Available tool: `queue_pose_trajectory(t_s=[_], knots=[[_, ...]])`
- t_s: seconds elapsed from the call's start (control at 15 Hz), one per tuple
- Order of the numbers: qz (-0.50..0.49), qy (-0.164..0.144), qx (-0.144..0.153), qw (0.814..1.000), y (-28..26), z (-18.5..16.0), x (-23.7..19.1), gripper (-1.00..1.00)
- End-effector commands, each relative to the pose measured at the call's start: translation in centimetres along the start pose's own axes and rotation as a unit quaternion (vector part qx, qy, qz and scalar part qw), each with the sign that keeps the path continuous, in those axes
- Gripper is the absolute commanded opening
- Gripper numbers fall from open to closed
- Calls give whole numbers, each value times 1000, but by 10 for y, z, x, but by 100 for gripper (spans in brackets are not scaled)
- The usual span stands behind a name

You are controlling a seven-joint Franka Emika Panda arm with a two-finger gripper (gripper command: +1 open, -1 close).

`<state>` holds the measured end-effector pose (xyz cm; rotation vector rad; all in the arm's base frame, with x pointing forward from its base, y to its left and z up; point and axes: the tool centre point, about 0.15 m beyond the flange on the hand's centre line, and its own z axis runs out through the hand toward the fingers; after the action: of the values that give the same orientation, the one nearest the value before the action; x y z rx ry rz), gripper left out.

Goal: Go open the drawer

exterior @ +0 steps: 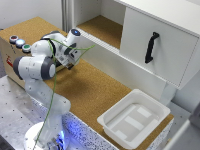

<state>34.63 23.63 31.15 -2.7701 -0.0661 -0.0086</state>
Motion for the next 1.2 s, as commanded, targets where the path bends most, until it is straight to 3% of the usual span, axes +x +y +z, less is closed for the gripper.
queue_pose_trajectory(t_s=[0.0, 1.13], knots=[[1, -6, 42, 999, 55, 27, -1, -100], [59, 11, 23, 998, 123, 0, -14, -100]])
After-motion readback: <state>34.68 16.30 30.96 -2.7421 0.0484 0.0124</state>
